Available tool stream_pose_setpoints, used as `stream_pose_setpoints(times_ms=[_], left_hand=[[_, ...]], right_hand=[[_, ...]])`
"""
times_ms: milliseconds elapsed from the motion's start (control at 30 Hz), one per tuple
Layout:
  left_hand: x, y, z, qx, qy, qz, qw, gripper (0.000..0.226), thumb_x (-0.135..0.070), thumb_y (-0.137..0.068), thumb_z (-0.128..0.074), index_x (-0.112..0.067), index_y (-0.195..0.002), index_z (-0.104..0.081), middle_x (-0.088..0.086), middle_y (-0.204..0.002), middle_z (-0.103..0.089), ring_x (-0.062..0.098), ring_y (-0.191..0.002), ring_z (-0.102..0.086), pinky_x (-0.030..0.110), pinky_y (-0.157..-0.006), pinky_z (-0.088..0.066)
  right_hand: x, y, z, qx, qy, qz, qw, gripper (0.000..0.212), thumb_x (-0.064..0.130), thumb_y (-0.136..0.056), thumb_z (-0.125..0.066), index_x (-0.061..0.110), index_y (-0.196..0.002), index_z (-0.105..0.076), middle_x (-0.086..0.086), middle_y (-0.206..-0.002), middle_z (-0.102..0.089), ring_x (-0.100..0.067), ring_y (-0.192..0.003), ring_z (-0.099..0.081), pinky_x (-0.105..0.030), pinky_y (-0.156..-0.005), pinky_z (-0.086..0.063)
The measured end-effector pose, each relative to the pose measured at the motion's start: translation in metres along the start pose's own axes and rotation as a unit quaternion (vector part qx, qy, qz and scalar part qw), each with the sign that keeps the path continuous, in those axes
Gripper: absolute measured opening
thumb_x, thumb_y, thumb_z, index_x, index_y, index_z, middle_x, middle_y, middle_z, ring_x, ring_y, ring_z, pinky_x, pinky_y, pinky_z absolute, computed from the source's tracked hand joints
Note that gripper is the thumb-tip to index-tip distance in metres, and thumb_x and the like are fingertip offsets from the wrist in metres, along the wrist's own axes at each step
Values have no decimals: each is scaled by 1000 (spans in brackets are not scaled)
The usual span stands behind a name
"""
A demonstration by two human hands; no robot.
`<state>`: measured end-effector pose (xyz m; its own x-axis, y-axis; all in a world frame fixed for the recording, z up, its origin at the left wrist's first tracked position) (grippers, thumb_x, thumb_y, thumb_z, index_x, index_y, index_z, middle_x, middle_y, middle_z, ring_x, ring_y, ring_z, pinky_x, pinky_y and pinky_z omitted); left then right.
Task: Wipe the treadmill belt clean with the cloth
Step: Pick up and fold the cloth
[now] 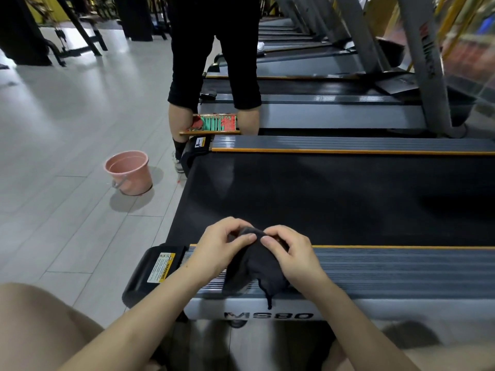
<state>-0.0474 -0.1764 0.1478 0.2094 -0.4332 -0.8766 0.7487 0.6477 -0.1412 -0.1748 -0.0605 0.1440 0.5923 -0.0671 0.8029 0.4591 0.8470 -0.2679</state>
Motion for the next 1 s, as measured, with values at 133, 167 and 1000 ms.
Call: stream_pose_setpoints(times_ms=[133, 167, 1000], left_hand=[[-5, -1, 8, -29, 8, -23, 999, 10, -24, -89, -77, -33, -94, -76, -12, -94, -71, 9, -94, -67, 24, -85, -51], [-4, -1, 11, -36, 13, -20, 999, 10, -24, -89, -77, -33, -93, -76, -12, -95, -71, 9, -94, -67, 22, -84, -50], [168, -13, 6, -54, -32, 238, 969, 19, -39, -90, -75, -27, -77, -68, -5, -75, -72, 14, -70, -65, 36, -70, -56]], right_hand=[[-27, 4, 1, 96, -21, -61, 993, 25, 32, -85, -73, 37, -109, -65, 14, -101, -69, -5, -101, -64, -32, -88, -52], [-39, 9, 0, 117, -16, -85, 989, 30, 32, -83, -75, 38, -109, -63, 14, -100, -69, -4, -101, -64, -35, -90, -52], [-140, -30, -46, 58, 97, -210, 971, 12, 40, -79, -73, 38, -85, -63, 12, -77, -67, -8, -81, -61, -37, -75, -54]])
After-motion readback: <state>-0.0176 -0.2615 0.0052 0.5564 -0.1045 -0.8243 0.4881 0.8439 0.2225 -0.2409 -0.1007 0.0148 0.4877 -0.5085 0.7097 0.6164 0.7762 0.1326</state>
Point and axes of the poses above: each hand's wrist, its own y-axis away from the middle knuckle, its own z-axis out of the back of the hand, x = y × z, the point moved 8 cm from there along -y, towards the middle knuckle
